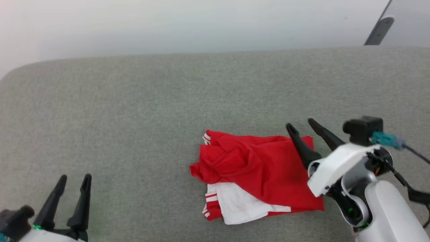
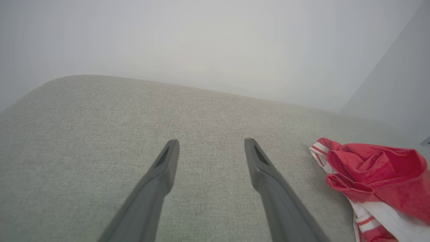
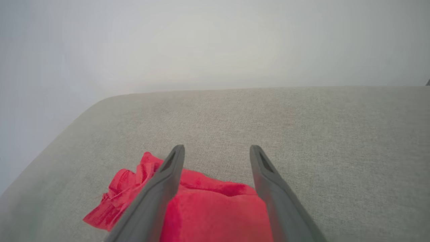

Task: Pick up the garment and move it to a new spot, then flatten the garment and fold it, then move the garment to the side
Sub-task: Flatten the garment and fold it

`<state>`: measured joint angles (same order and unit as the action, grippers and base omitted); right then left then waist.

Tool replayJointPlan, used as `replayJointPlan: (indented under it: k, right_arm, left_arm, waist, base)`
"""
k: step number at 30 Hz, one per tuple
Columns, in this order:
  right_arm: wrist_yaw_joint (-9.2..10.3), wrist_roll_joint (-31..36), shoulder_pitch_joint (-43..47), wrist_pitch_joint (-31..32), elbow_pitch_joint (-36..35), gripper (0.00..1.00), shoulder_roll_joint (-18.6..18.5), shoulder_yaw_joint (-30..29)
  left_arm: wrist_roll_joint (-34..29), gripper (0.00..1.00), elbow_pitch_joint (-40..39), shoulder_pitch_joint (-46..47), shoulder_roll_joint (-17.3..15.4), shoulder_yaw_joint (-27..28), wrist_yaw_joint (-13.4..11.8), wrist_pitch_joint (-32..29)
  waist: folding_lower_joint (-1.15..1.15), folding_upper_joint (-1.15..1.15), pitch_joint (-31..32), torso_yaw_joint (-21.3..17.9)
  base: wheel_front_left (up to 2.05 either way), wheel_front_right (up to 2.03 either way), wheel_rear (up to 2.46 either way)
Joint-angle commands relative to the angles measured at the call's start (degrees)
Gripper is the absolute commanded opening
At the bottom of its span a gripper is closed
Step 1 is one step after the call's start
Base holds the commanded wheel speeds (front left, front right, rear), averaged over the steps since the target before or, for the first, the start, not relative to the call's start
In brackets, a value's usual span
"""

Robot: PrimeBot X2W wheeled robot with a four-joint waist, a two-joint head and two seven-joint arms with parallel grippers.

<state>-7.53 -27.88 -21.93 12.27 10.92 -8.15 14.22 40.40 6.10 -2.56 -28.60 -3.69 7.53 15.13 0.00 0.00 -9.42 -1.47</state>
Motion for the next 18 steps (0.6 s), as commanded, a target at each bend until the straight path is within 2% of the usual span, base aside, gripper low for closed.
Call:
replayJointPlan:
  k: [1,9,18]
  right_arm:
    - [0.10,-0.2,0.8,-1.7,0.7,1.00,-0.1,-0.4]
    - [0.10,0.4,5.2,-12.0,4.0,1.00,-2.1,-1.9]
    - [0.10,2.0,11.6,-14.4,0.0,1.00,-5.1,-5.0]
  left_arm:
    - [0.0,1.00,0.2,-0.9,0.3,0.3,-0.1,-0.1]
    - [-2.6,1.00,0.2,-5.1,2.5,4.0,-0.1,-0.1]
    - [-6.1,1.00,-2.1,-8.5,5.0,5.9,-0.1,-0.1]
  waist:
    - [0.00,0.00,1.8,-1.6]
    - [0.00,0.00,5.6,-2.5]
    - [0.00,0.00,9.0,-1.1]
  base:
    - [0.00,0.00,0.00]
    - [0.00,0.00,0.00]
    - [0.00,0.00,0.00]
